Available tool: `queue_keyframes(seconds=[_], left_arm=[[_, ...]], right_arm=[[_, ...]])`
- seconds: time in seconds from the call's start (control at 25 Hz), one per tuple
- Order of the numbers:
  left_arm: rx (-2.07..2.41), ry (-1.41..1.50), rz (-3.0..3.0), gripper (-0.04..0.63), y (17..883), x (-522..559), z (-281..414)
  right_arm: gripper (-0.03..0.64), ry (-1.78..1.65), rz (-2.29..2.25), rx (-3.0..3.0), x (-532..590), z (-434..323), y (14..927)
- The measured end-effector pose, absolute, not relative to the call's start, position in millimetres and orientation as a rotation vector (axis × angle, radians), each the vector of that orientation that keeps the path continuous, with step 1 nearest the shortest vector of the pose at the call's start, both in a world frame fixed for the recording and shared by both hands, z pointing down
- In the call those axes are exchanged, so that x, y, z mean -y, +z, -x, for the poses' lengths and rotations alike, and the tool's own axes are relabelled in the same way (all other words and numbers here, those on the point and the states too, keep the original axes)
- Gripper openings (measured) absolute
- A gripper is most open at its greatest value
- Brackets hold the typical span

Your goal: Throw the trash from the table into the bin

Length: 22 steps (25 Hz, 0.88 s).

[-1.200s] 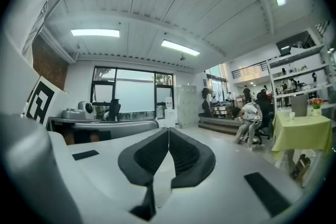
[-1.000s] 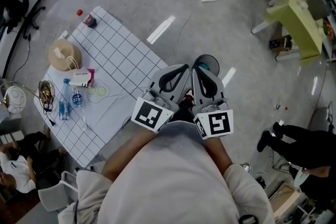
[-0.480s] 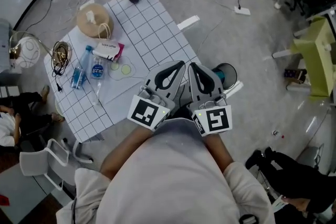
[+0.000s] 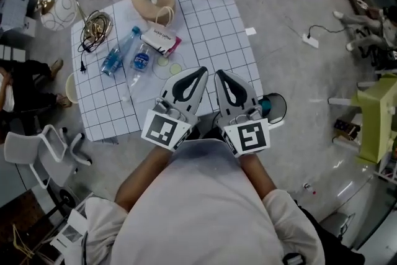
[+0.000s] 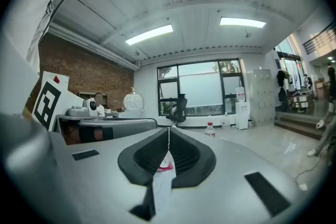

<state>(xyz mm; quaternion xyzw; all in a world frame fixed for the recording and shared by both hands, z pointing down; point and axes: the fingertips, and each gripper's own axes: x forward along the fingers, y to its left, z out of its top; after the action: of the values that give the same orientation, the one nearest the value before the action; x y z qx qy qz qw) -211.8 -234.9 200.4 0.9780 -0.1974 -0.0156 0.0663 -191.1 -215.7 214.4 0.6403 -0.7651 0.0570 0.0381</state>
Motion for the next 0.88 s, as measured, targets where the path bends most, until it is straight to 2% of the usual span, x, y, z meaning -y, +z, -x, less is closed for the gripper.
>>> queue_keyframes(seconds=[0.44, 0.88], left_arm=[[1.003, -0.052, -2.842, 0.006, 210.1, 265.8, 296.2], [1.265, -0.015, -2.708, 0.006, 226.2, 277.8, 361.4]], right_arm=[[0.020, 0.176, -1.648, 2.542, 244.9, 265.4, 223.0], [0.020, 0.150, -1.479, 2.437, 272.6, 311.4, 255.6]])
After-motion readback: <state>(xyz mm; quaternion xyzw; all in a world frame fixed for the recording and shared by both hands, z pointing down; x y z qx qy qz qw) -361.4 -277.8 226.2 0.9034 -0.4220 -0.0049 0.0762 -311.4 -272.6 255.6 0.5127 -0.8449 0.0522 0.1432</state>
